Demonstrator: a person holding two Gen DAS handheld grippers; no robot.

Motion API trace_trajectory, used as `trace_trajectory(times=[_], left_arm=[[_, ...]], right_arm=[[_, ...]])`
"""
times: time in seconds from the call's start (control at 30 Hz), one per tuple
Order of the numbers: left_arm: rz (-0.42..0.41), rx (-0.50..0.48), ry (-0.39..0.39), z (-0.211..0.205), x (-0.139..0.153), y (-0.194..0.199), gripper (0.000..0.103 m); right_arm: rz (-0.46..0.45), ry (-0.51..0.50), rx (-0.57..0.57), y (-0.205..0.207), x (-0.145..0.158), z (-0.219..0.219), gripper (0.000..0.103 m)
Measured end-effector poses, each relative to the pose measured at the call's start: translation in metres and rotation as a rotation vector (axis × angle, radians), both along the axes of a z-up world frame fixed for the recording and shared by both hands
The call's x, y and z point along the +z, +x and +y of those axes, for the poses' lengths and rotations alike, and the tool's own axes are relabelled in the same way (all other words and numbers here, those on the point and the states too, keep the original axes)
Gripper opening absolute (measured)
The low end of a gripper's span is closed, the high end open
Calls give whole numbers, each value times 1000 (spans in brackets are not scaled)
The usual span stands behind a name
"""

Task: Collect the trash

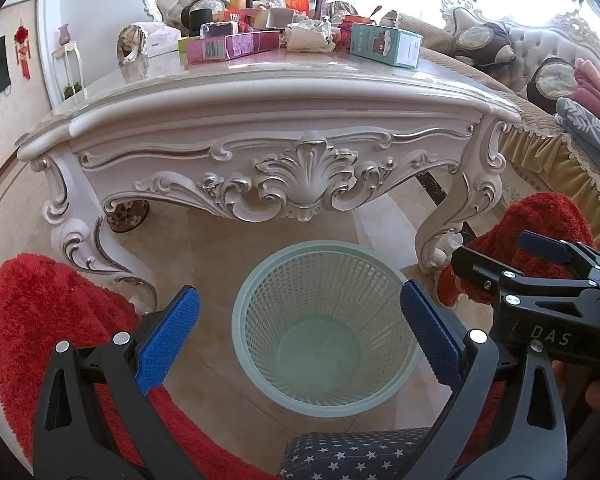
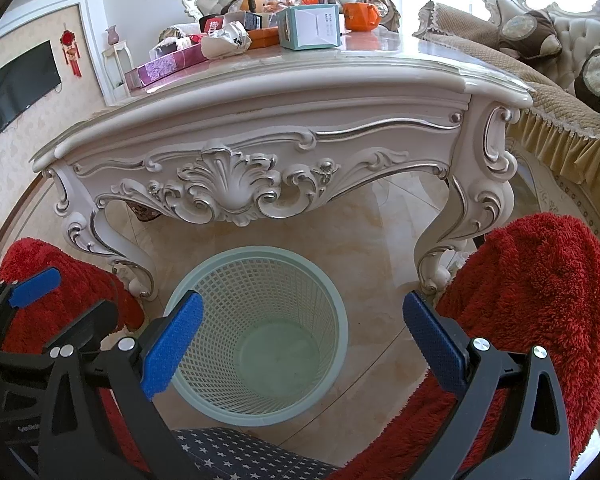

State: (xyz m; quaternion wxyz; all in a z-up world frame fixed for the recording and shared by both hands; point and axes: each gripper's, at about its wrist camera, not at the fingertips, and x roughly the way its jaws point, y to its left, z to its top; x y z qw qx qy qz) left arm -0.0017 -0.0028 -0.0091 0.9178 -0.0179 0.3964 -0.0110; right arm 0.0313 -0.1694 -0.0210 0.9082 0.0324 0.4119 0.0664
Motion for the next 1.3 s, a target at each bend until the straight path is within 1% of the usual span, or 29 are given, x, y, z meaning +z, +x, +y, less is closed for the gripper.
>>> trace_trajectory(times=[0.07, 0.13, 0.2, 0.23, 0.27, 0.33, 0.37, 0.43, 0.47, 0.5, 0.53, 0.6, 0.67, 0.73, 0.83, 0.87, 0.93, 1.03, 1.13, 1.23, 1.3], left_arm=[[9, 2, -31, 3, -1, 1, 97], [14, 30, -43, 8, -1, 2, 97], [27, 79, -22, 13, -2, 6, 97], [34, 117, 2, 18, -1, 8, 97], [26, 132, 12, 22, 2, 10, 97], [-24, 157, 29, 32, 12, 14, 97], [-71, 180, 47, 38, 23, 17, 97], [-146, 197, 66, 48, 43, 28, 97], [-173, 200, 70, 55, 55, 40, 97], [-182, 204, 70, 60, 64, 52, 97], [-186, 198, 62, 68, 73, 69, 97], [-187, 163, 63, 75, 86, 99, 97], [-193, 128, 102, 78, 96, 129, 97], [-207, 95, 148, 77, 102, 155, 97], [-181, 22, 172, 73, 104, 188, 97], [-157, -12, 165, 73, 101, 202, 97], [-115, -40, 167, 74, 93, 223, 97], [-76, -70, 165, 76, 82, 241, 97], [-45, -78, 152, 78, 76, 255, 97], [-8, -99, 161, 77, 70, 266, 97], [-4, -119, 146, 80, 70, 267, 97]], right_arm=[[-27, 8, 1, -2, 5, -2, 96], [-72, 25, 2, -5, 13, -4, 96], [-146, 59, -1, -10, 23, -10, 96], [-205, 79, -11, -12, 31, -14, 96], [-257, 96, -20, -14, 37, -18, 96], [-336, 113, -27, -9, 53, -25, 96], [-352, 107, -18, -2, 61, -26, 96], [-352, 65, 3, 23, 78, -25, 96], [-359, 62, 12, 33, 84, -25, 96], [-367, 60, 20, 44, 91, -25, 96], [-369, 54, 19, 59, 98, -25, 96], [-334, 50, 29, 92, 107, -23, 96], [-309, 59, 42, 116, 111, -22, 96], [-283, 40, 52, 142, 113, -20, 96], [-255, -9, 91, 170, 109, -15, 96], [-243, -13, 108, 178, 107, -15, 96], [-216, -24, 145, 189, 102, -12, 96], [-183, -34, 228, 200, 94, -4, 96], [-188, -70, 249, 209, 92, 2, 96], [-161, -47, 268, 221, 90, 1, 96], [-151, -35, 276, 225, 89, -1, 96]])
